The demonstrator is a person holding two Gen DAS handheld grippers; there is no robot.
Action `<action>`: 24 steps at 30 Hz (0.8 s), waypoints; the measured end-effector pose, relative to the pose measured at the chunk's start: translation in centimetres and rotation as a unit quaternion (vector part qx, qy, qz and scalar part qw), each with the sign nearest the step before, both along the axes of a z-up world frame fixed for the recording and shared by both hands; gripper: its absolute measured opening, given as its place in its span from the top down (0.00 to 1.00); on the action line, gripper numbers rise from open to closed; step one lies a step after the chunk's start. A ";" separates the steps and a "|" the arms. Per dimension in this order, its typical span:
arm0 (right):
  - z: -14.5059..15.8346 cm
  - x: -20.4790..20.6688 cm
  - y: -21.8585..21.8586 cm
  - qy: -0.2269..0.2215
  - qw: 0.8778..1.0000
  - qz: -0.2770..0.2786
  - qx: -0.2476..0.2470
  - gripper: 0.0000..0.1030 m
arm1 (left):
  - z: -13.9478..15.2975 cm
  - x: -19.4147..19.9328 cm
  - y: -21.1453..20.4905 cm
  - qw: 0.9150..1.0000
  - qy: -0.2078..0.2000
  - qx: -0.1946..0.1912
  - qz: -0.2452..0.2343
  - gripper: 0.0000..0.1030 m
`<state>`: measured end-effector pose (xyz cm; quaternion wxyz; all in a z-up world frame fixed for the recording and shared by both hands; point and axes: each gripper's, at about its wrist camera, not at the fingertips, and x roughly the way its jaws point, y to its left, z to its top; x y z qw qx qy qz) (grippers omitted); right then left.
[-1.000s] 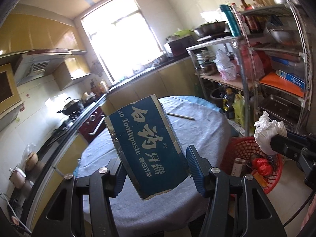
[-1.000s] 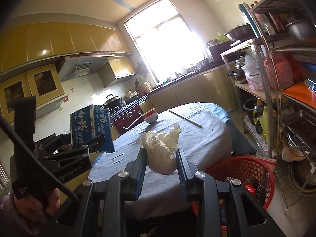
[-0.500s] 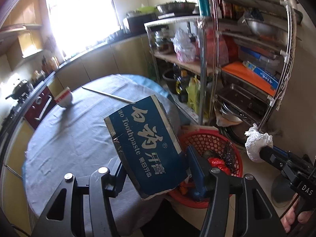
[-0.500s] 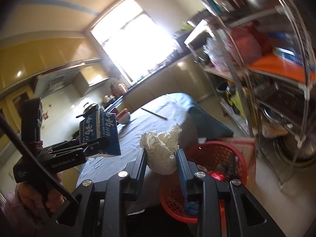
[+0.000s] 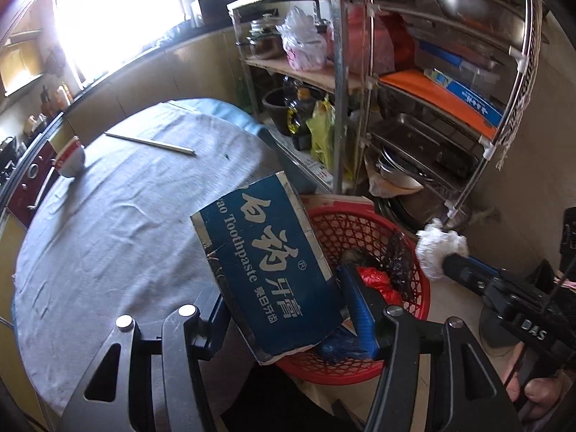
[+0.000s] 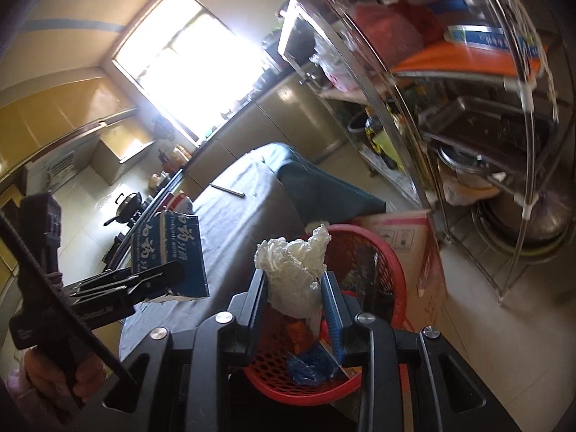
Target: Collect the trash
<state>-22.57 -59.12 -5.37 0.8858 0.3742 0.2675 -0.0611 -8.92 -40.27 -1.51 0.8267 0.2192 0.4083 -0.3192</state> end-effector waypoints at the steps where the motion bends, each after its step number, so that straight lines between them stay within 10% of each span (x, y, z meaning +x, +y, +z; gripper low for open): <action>1: -0.5 0.3 -0.1 0.004 1.000 -0.001 0.003 0.68 | -0.4 0.0 -0.2 1.000 0.010 -0.001 -0.007 0.41; 6: -1.9 1.9 -0.6 -0.004 1.000 -0.001 0.026 0.66 | -1.8 0.0 -0.6 1.000 0.017 0.009 -0.015 0.34; 10: -3.0 3.1 -1.3 -0.014 0.998 -0.011 0.059 0.35 | -2.1 0.7 0.3 1.000 0.011 0.018 -0.009 0.33; 24: 4.7 9.7 4.1 -0.041 0.998 0.046 -0.022 0.36 | 5.0 7.3 15.0 0.983 -0.107 -0.004 0.151 0.30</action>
